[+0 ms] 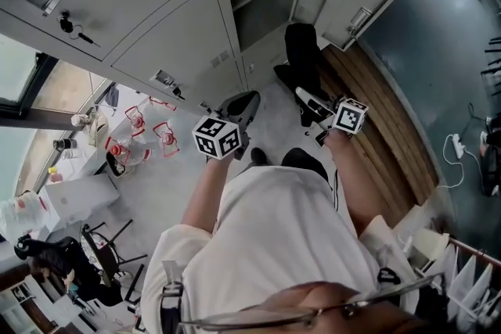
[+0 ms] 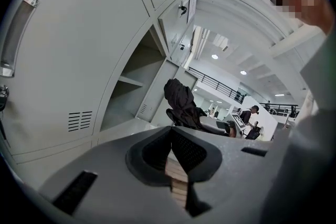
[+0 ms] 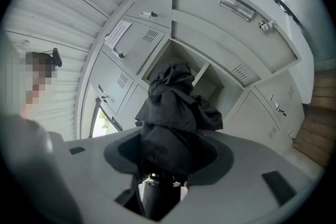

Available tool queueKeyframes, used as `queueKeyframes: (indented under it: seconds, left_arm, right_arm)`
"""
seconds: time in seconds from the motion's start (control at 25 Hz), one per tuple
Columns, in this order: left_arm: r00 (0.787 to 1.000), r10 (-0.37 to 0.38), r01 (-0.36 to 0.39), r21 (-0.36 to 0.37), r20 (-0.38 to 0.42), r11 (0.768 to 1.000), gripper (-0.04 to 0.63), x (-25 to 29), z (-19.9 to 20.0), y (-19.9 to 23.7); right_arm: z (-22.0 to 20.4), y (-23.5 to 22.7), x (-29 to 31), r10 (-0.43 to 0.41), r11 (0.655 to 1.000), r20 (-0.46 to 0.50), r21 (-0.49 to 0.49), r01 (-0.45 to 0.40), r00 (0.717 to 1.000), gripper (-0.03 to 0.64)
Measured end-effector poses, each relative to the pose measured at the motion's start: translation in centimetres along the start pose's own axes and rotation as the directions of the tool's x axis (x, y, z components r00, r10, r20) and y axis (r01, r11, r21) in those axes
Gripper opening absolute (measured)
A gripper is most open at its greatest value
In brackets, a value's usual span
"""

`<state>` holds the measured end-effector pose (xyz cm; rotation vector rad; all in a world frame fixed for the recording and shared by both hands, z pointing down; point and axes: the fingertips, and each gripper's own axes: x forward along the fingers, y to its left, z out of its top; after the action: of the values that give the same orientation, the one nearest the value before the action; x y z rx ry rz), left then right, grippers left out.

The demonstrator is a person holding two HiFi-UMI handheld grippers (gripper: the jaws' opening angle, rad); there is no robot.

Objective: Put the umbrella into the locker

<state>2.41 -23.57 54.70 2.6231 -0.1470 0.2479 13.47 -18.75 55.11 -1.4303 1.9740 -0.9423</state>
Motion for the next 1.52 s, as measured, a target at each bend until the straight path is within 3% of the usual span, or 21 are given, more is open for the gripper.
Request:
queueKeyframes:
  seconds: [0.24, 0.64, 1.04, 1.24, 1.52]
  left_arm:
    - [1.0, 0.005, -0.005, -0.013, -0.01, 1.0, 0.003, 0.7, -0.1, 1.1]
    - [0.995, 0.098, -0.097, -0.041, 0.015, 0.994, 0.003, 3.1, 1.0, 2.6]
    - [0.964, 0.262, -0.258, -0.078, 0.05, 0.963, 0.003, 4.6, 1.7, 4.5]
    - [0.94, 0.333, -0.327, -0.087, 0.072, 0.941, 0.003, 5.0, 2.4, 5.0]
    - [0.891, 0.44, -0.427, -0.124, 0.11, 0.896, 0.003, 4.9, 2.5, 5.6]
  right_arm:
    - [-0.2, -1.9, 1.1, -0.053, 0.998, -0.035, -0.027, 0.052, 0.998, 0.228]
    - [1.9, -7.9, 4.4, -0.111, 0.994, -0.105, -0.029, 0.109, 0.988, 0.227]
    - [2.4, -15.2, 8.9, -0.242, 0.961, -0.294, -0.204, 0.186, 0.925, 0.227]
    - [3.0, -17.3, 12.1, -0.287, 0.918, -0.357, -0.366, 0.149, 0.889, 0.225]
    - [3.6, -19.8, 15.7, -0.357, 0.819, -0.402, -0.568, 0.075, 0.843, 0.224]
